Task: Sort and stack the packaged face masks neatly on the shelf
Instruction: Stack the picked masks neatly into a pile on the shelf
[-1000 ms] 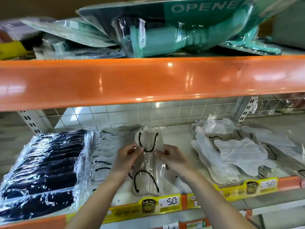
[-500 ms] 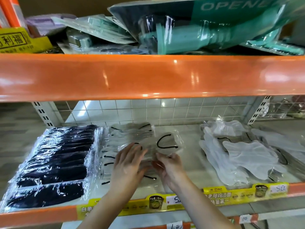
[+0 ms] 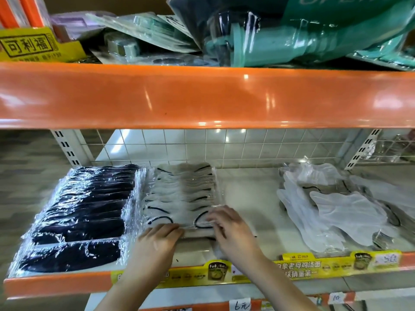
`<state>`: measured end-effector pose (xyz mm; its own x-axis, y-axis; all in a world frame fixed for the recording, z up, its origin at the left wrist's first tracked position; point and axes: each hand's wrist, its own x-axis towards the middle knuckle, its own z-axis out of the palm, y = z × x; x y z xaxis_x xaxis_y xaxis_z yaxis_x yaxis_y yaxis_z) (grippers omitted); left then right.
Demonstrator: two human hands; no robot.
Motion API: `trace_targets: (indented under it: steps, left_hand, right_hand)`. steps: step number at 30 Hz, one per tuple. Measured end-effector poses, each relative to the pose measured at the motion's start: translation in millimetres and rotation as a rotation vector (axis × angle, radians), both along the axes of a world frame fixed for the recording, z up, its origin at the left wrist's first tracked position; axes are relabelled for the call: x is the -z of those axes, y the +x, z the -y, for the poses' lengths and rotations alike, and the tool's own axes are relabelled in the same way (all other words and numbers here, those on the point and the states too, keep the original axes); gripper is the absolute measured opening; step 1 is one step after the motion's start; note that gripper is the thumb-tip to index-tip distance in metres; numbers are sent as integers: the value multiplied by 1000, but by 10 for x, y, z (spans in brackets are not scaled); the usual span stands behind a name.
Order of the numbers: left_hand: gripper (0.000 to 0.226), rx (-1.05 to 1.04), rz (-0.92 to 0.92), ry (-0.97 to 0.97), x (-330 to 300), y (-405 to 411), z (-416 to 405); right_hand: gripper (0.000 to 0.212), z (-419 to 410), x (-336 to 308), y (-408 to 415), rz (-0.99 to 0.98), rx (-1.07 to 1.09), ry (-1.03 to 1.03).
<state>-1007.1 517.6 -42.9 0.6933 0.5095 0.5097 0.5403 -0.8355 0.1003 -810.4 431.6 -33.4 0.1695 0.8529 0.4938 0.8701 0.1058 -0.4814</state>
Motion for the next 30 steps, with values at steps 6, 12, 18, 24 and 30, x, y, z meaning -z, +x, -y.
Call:
trace_targets:
  steps: [6, 12, 18, 24, 30]
  left_hand:
    - [34, -20, -14, -28, 82, -102, 151]
    - [29, -24, -16, -68, 141, -210, 174]
    - [16, -52, 11, -104, 93, -171, 140]
    - [53, -148, -176, -154, 95, -115, 51]
    - [21, -192, -119, 16, 102, -46, -28]
  right_hand:
    - [48, 55, 9, -188, 64, -191, -340]
    - [24, 93, 19, -205, 329, -210, -249]
    - [21, 91, 28, -265, 309, -215, -215]
    - [53, 34, 54, -258, 254, -151, -350]
    - [49, 29, 64, -308, 305, -72, -303]
